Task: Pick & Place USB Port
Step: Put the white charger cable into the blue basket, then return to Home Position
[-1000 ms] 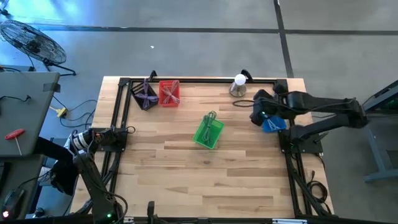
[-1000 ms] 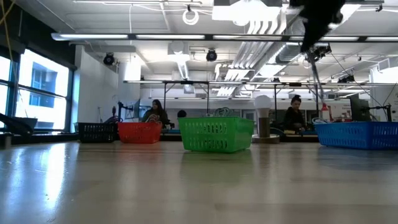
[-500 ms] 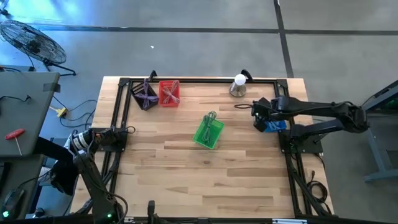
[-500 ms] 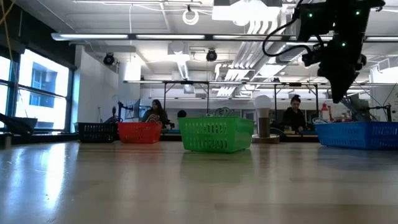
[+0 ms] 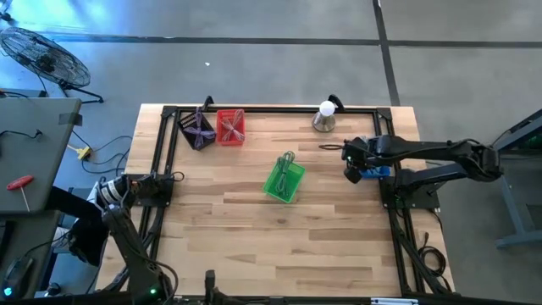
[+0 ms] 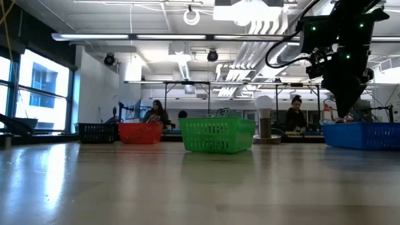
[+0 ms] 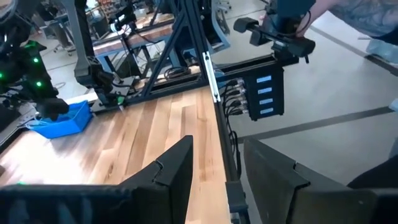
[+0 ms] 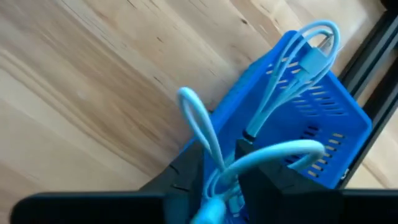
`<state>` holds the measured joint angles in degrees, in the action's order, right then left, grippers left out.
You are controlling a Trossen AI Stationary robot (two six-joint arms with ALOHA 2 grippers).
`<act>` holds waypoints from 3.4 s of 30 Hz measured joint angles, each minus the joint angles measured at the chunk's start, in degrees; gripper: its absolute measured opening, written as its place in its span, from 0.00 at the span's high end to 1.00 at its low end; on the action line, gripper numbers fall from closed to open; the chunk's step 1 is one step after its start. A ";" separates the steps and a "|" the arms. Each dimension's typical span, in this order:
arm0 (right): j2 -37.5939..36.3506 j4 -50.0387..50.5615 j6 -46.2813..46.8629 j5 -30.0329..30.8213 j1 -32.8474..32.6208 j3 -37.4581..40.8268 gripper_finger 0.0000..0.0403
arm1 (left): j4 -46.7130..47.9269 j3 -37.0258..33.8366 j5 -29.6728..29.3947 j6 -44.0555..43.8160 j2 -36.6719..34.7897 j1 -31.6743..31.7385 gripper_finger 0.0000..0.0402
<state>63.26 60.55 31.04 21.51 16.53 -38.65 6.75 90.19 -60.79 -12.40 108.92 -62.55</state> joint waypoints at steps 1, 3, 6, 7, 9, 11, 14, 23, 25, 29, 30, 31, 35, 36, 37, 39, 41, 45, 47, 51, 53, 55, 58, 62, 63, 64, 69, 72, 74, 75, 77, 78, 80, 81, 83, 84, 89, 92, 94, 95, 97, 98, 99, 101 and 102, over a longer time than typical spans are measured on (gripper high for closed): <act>0.00 -0.12 0.01 0.18 0.00 0.00 0.78 | 0.36 0.02 0.02 -0.02 0.00 -0.02 0.66; 0.00 -0.24 0.01 0.70 -0.04 0.00 0.74 | 1.30 0.00 0.04 -0.07 0.00 -0.04 0.66; 0.00 -0.22 0.03 1.85 -0.04 0.00 0.67 | 1.11 0.02 -0.39 0.07 0.00 -0.04 0.66; 0.00 -0.24 0.03 2.24 -0.04 0.00 0.65 | 1.17 0.02 -0.75 0.07 0.00 -0.04 0.66; 0.00 -0.24 0.03 3.04 -0.04 0.00 0.61 | 1.35 0.02 -0.85 0.09 0.00 -0.04 0.66; 0.00 -0.19 0.02 3.61 -0.04 0.00 0.56 | 1.53 0.02 -1.32 0.05 0.00 -0.04 0.66; 0.00 0.16 -0.22 3.71 -0.04 0.00 0.49 | 2.92 0.02 -1.64 -0.98 0.00 -0.04 0.66; 0.02 1.76 -2.66 6.50 -0.07 -4.12 0.42 | 10.57 0.04 -17.71 1.74 0.00 -0.09 0.66; 0.00 2.37 -2.73 5.06 -0.07 -7.01 0.41 | 17.54 0.04 -23.98 1.44 0.00 -0.11 0.66; 0.00 0.69 -5.60 -3.34 -0.36 -13.91 0.41 | 36.50 0.02 -26.52 -14.84 -1.05 1.03 0.66; 0.00 -0.79 -6.44 -5.90 -0.77 -15.59 0.41 | 41.90 0.02 -24.96 -19.79 -2.27 1.69 0.66; 0.00 -2.58 -6.97 -8.31 -1.37 -17.23 0.41 | 46.92 0.02 -23.03 -24.93 -3.59 2.65 0.66; -0.04 -10.16 -9.17 -17.83 -4.38 -21.88 0.41 | 68.68 0.12 -13.66 -45.35 -8.24 7.87 0.66; -0.04 -12.71 -10.30 -19.40 -5.19 -22.33 0.41 | 73.36 0.11 -11.51 -49.37 -9.13 9.34 0.66; -0.04 -15.62 -11.40 -20.54 -6.01 -22.54 0.41 | 77.75 0.09 -10.04 -52.87 -9.93 10.80 0.66; -0.04 -22.73 -13.66 -21.89 -7.42 -21.81 0.41 | 83.70 0.08 -9.19 -57.23 -11.14 13.66 0.66; 0.24 -30.66 -15.92 -22.04 -8.45 -20.00 0.41 | 81.62 -1.17 -9.59 -52.78 -12.65 16.79 0.66; 1.63 -49.07 -21.82 -22.51 -9.71 -14.83 0.41 | 78.94 -2.74 -7.84 -43.77 -15.52 23.91 0.66; 2.50 -58.82 -24.69 -23.68 -9.86 -12.37 0.41 | 77.96 -3.93 -5.61 -41.02 -16.60 27.48 0.66; 4.36 -74.68 -29.57 -25.13 -9.86 -7.40 0.41 | 71.57 -6.51 -0.62 -30.75 -18.65 35.09 0.66; 4.99 -80.23 -31.84 -25.91 -9.84 -4.89 0.41 | 63.25 -8.02 3.95 -21.60 -19.52 39.09 0.66; 5.13 -84.64 -33.44 -26.37 -9.86 -2.49 0.41 | 52.72 -10.33 12.02 -10.94 -20.48 42.59 0.66; 4.97 -89.27 -34.08 -26.50 -9.88 0.77 0.41 | 31.55 -14.30 30.27 5.05 -20.83 48.11 0.66; 4.96 -91.71 -34.11 -25.95 -10.59 3.72 0.43 | 10.64 -19.45 48.71 15.66 -20.27 53.23 0.66; 4.96 -91.76 -34.06 -25.59 -11.06 4.11 0.45 | 7.34 -20.95 50.38 16.68 -20.13 54.23 0.66; 4.96 -91.74 -33.85 -24.87 -11.49 4.38 0.47 | 5.47 -22.44 51.32 17.16 -20.03 55.22 0.66; 4.38 -90.92 -34.64 -24.23 -14.17 4.74 0.78 | -0.12 -28.96 48.88 18.04 -20.81 58.96 0.78; 1.83 -87.72 -35.84 -25.76 -15.04 4.72 0.96 | -0.20 -32.03 49.38 17.67 -22.88 60.69 0.95; -1.18 -83.64 -34.47 -25.65 -15.41 4.70 0.96 | -0.23 -34.12 51.91 16.61 -25.23 61.72 0.97; -2.89 -80.81 -34.08 -24.87 -15.65 4.70 0.97 | -0.34 -35.11 51.99 16.57 -26.54 61.88 0.97; -6.95 -74.62 -33.91 -22.94 -16.51 4.70 0.99 | -0.13 -37.62 51.91 16.42 -29.93 61.86 0.99; -8.92 -72.12 -33.52 -21.67 -17.28 4.70 0.99 | 0.87 -39.09 51.93 15.88 -32.09 61.80 0.99; -13.17 -67.38 -32.73 -19.56 -19.06 4.70 0.99 | 0.22 -41.90 52.11 14.72 -36.53 61.65 0.99; -15.02 -65.28 -32.60 -18.59 -20.09 4.70 1.00 | 0.08 -43.54 52.19 14.03 -39.21 61.23 1.00; -18.75 -61.96 -32.49 -16.55 -22.31 4.70 1.00 | -0.29 -46.78 51.57 13.51 -44.64 60.15 1.00; -20.47 -60.40 -32.43 -15.12 -23.60 4.70 1.00 | -0.95 -48.18 50.97 13.07 -47.08 59.30 1.00; -26.55 -56.50 -32.22 -10.13 -30.06 4.66 1.00 | -5.94 -56.19 48.23 10.74 -60.03 53.64 1.00; -28.04 -54.96 -32.37 -6.29 -34.26 4.66 1.00 | -8.82 -60.52 46.27 11.59 -65.85 49.57 1.00; -28.44 -53.50 -32.78 -2.72 -36.88 4.66 1.00 | -8.44 -63.20 43.25 11.81 -69.60 46.60 1.00; -28.82 -52.13 -32.83 -1.28 -37.99 4.66 1.00 | -8.43 -64.28 41.38 11.77 -70.94 45.05 1.00; -29.84 -49.43 -32.87 0.69 -40.02 4.66 1.00 | -8.40 -66.39 37.16 11.48 -73.61 42.00 1.00; -30.63 -48.34 -32.91 1.80 -40.79 4.66 1.00 | -7.83 -67.54 35.07 11.16 -74.93 40.51 1.00; -31.79 -46.93 -32.90 2.69 -41.55 4.66 1.00 | -7.71 -68.39 33.13 10.88 -76.00 39.04 1.00; -34.51 -45.17 -32.88 3.29 -42.58 4.74 1.00 | -8.34 -69.55 30.03 10.62 -78.01 36.41 1.00; -35.98 -45.34 -33.29 3.43 -42.84 4.83 1.00 | -8.19 -70.07 28.58 10.62 -78.90 35.20 1.00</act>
<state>27.28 15.21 -2.26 24.94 -26.31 -33.83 -1.44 20.13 -32.21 -1.78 30.02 -27.35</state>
